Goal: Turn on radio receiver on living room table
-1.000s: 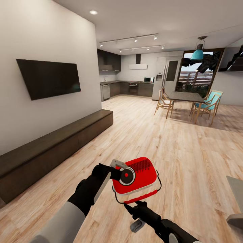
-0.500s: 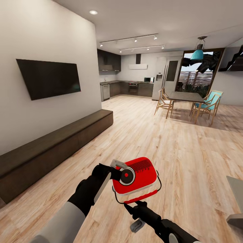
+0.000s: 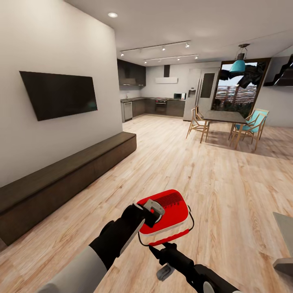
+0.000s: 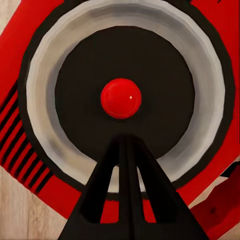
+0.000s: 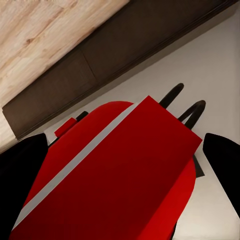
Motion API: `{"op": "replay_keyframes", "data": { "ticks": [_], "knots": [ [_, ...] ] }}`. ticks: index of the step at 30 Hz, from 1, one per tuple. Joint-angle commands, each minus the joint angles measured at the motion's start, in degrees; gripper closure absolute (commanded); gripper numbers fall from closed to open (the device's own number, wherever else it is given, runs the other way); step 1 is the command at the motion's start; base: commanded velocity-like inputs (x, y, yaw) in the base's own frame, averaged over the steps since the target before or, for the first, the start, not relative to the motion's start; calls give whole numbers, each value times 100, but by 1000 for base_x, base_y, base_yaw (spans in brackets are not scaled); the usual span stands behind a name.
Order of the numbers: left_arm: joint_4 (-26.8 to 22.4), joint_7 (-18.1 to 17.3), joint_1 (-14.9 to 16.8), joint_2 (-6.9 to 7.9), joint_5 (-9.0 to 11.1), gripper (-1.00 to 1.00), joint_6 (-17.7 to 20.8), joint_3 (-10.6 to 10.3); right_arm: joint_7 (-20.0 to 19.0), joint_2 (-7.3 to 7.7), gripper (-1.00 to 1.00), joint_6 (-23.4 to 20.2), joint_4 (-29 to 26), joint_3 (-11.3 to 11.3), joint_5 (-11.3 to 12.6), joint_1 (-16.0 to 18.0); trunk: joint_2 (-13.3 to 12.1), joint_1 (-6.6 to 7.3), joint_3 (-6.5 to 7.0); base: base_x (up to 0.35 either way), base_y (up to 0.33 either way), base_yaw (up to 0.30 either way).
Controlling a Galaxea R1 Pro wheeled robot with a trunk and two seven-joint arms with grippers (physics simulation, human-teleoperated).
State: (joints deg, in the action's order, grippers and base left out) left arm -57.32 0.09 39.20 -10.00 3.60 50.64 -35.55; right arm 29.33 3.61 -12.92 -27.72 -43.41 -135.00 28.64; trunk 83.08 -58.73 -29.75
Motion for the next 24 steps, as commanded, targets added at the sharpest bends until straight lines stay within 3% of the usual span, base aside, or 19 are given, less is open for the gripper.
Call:
{"op": "replay_keyframes", "data": {
  "ticks": [1, 4, 8, 11, 21, 24],
  "knots": [
    [1, 2, 0, 0, -3, 100, -49, 2, 3, -1, 100, -1, -6, 7, 0, 1, 0, 0, 0, 0, 0, 0],
    [1, 10, 0, 0, -21, 100, -111, 75, 3, -1, 100, 0, -6, 7, 0, 1, 0, 0, 0, 0, 0, 0],
    [2, 32, 0, 0, -60, 100, -137, 427, 3, -1, 100, 0, -6, 8, 0, 1, 0, 0, 0, 0, 0, 0],
    [7, 34, 4, 0, -68, 100, -141, 538, 3, -2, 100, 0, -6, 8, 0, 1, 0, 0, 0, 0, 0, 0],
    [219, 62, 17, 0, -74, 100, -414, 577, 3, -1, 100, 0, -6, 8, 0, 1, 0, 0, 0, 0, 0, 0],
    [194, 230, 18, 0, -76, 100, -428, 630, 3, -1, 100, 0, -6, 8, 0, 1, 0, 0, 0, 0, 0, 0]
  ]
}}
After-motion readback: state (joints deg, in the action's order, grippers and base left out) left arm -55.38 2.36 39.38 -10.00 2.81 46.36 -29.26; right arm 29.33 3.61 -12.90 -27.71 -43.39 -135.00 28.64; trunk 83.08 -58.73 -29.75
